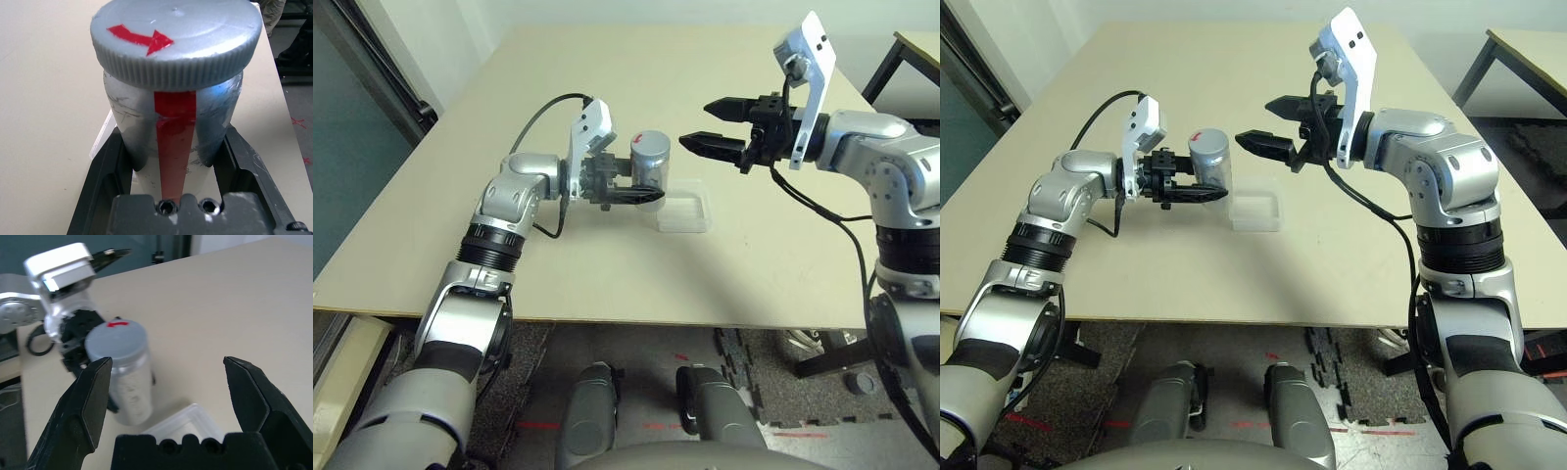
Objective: Pour the medicine from the bottle into the box.
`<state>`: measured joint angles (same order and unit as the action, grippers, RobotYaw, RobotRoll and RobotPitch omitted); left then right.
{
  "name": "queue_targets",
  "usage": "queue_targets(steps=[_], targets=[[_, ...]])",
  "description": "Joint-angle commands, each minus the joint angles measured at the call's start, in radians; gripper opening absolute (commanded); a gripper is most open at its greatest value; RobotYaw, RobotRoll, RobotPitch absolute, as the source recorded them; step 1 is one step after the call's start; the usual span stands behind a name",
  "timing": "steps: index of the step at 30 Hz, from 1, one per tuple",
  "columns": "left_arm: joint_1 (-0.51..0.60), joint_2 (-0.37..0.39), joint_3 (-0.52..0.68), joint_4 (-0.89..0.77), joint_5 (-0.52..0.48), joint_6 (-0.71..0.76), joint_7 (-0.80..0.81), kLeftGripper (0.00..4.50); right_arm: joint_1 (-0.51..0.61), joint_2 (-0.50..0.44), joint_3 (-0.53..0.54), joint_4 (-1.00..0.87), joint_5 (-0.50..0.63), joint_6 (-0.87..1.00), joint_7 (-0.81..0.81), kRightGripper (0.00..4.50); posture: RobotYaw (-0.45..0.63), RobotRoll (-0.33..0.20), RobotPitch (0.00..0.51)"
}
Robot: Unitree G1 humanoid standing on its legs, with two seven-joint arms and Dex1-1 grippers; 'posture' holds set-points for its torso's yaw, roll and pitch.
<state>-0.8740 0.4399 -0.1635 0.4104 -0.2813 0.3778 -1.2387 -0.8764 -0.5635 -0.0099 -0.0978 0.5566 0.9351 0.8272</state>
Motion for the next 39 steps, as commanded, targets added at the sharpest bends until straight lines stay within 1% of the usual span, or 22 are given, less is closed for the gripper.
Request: queue_targets(steps=[1,4,9,12,15,21,28,36,37,39], targets=[[-0.017,0.002,0.004,0.014,0.008,-0.013,-0.004,2.46,-0.003,-0.009,0.001,-0.052,0.047,0.052,0.016,4.5,0.04,0.0,0.088],[-0.022,0.0,0.004,0.024,0.01,-0.019,-0.003,2.46,-0.007,0.001,0.012,-0.085,0.084,0.095,0.017,4.5,0.04,0.0,0.087],[-0.029,-0.002,0.002,0.035,0.012,-0.026,-0.005,2.46,-0.013,0.022,0.042,-0.087,0.078,0.089,0.011,4.5,0.04,0.0,0.089],[-0.031,-0.006,0.001,0.036,0.012,-0.026,-0.006,2.46,-0.027,0.044,0.068,-0.063,0.056,0.063,0.006,4.5,0.04,0.0,0.09],[-0.027,-0.009,-0.003,0.028,0.012,-0.024,-0.009,2.46,-0.051,0.062,0.114,-0.016,0.003,0.006,0.007,4.5,0.05,0.0,0.089],[-0.024,-0.01,-0.005,0.016,0.011,-0.018,-0.01,2.46,-0.079,0.088,0.16,0.048,-0.049,-0.052,0.021,4.5,0.05,0.0,0.09],[-0.018,-0.01,-0.008,-0.001,0.009,-0.01,-0.011,2.46,-0.092,0.12,0.184,0.097,-0.091,-0.097,0.029,4.5,0.06,0.0,0.093],[-0.012,-0.016,-0.012,-0.011,0.009,-0.002,-0.009,2.46,-0.1,0.147,0.187,0.106,-0.112,-0.115,0.038,4.5,0.06,0.0,0.095],[-0.012,-0.017,-0.013,-0.01,0.01,-0.003,-0.009,2.46,-0.101,0.152,0.184,0.105,-0.112,-0.114,0.037,4.33,0.06,0.0,0.095],[-0.012,-0.017,-0.014,-0.007,0.012,-0.004,-0.01,2.46,-0.105,0.158,0.178,0.102,-0.108,-0.11,0.037,3.84,0.06,0.0,0.095]])
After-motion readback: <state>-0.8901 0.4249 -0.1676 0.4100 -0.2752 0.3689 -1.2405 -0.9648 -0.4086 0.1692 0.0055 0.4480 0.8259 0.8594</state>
